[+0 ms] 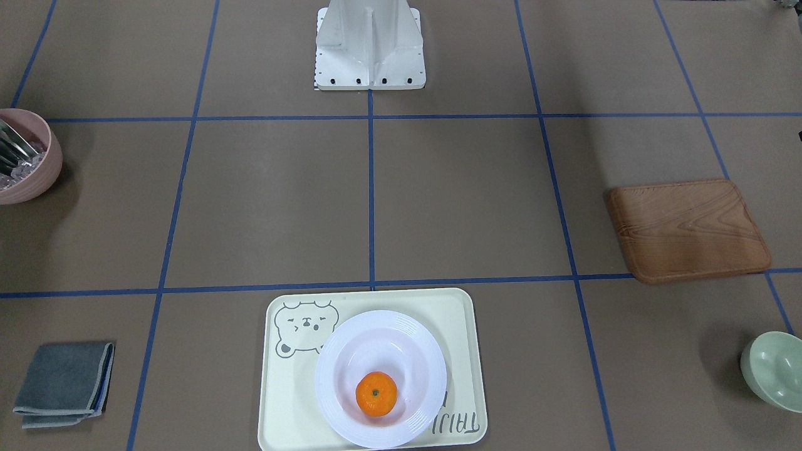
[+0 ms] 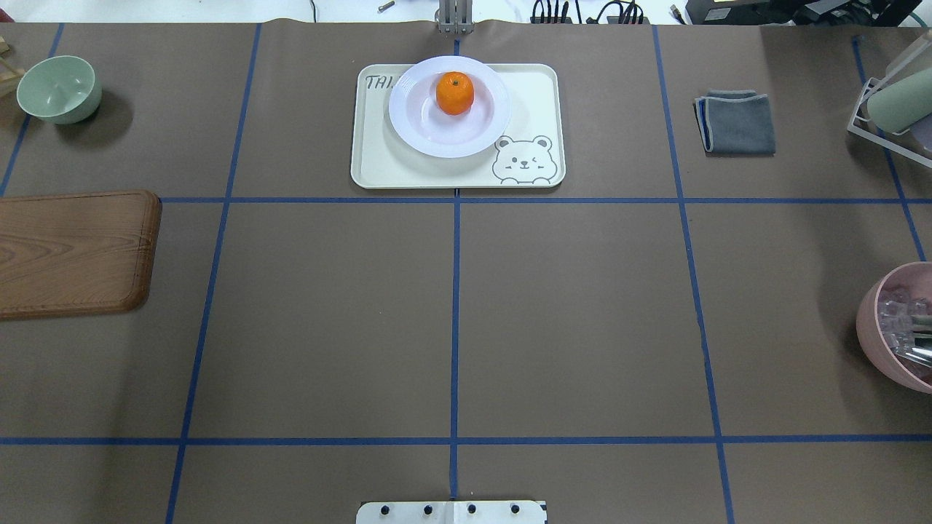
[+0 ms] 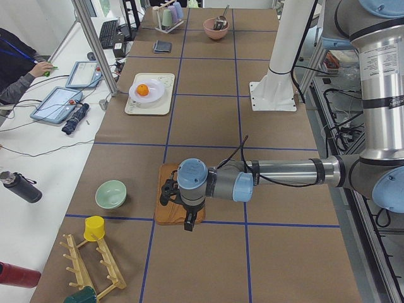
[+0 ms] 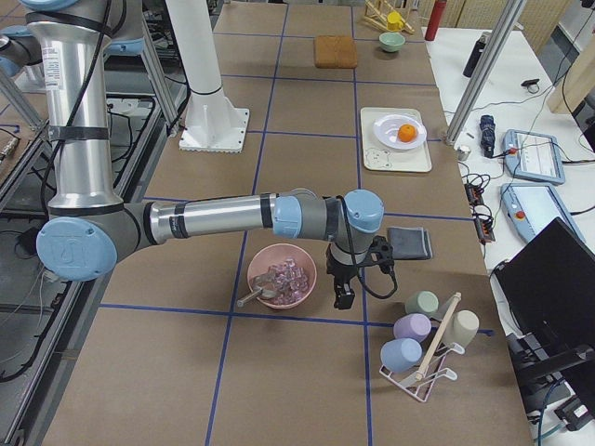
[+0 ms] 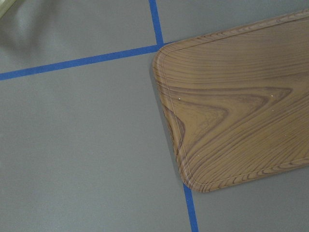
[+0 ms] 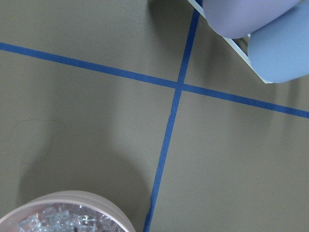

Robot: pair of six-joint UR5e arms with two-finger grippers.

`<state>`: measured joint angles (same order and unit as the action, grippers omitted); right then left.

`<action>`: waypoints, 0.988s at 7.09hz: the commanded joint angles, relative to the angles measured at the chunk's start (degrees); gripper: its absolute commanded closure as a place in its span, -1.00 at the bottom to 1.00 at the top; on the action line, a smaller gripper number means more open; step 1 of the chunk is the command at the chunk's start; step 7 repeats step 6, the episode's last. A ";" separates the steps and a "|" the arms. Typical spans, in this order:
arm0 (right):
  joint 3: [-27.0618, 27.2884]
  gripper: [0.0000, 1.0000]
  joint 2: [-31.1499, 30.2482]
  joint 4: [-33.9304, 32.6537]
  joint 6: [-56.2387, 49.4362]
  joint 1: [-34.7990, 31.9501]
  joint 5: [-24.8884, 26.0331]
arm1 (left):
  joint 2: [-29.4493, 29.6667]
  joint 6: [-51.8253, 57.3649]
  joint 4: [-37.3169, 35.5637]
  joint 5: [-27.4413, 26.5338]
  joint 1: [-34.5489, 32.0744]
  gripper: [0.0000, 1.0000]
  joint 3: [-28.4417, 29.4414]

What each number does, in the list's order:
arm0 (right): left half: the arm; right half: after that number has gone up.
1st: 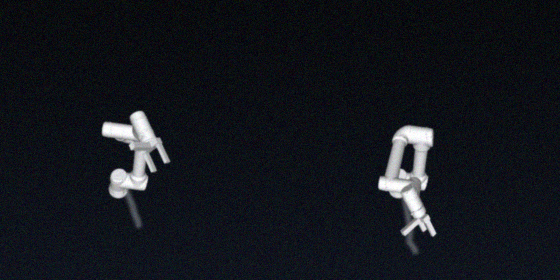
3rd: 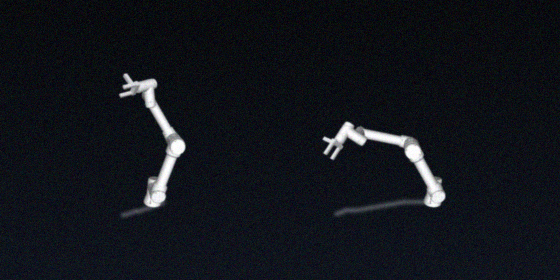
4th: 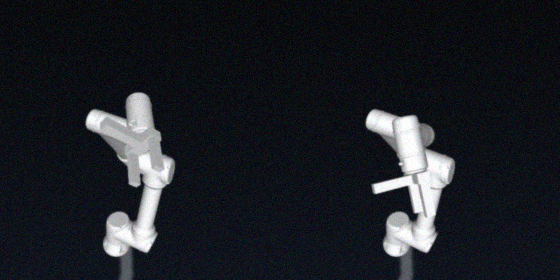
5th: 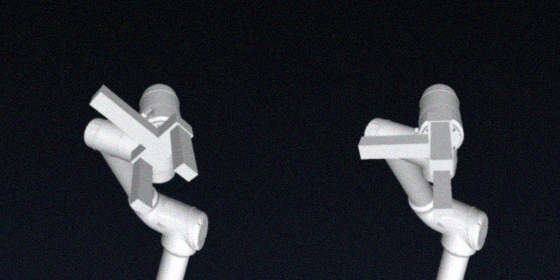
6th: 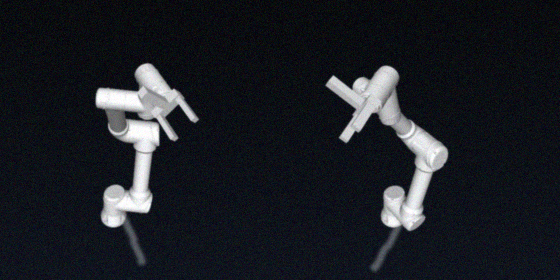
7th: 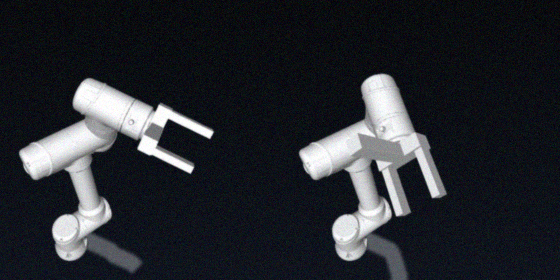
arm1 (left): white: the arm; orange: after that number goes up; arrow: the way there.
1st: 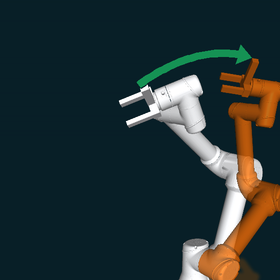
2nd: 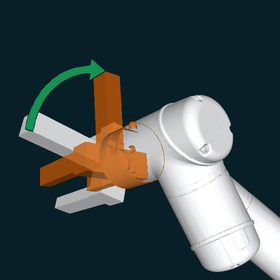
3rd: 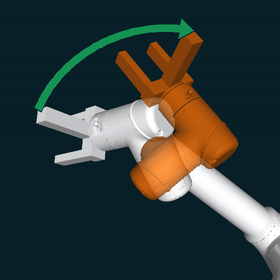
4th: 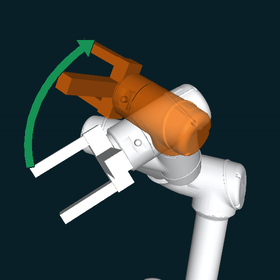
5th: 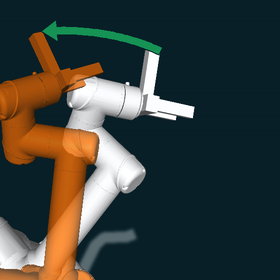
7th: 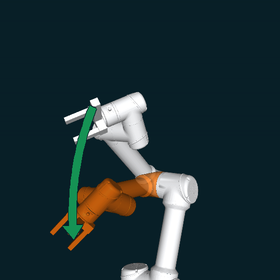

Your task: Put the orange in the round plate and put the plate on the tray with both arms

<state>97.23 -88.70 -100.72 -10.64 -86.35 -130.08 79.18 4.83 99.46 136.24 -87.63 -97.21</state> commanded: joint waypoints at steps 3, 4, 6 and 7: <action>0.41 -1.00 0.02 0.00 0.00 0.04 -0.09 | 0.01 0.00 -0.05 -0.01 0.09 -0.96 0.09; 0.76 -1.00 0.10 0.00 -0.70 0.04 -0.09 | 0.01 0.00 -0.05 -0.01 0.09 -0.96 0.09; 3.48 -1.00 -0.42 0.00 -0.79 -0.05 -0.18 | 0.01 0.00 -0.05 0.08 0.00 -0.96 0.09; 3.48 -1.00 -0.42 0.00 -0.79 -0.05 -0.18 | 0.01 0.00 -0.05 0.08 0.00 -0.96 0.09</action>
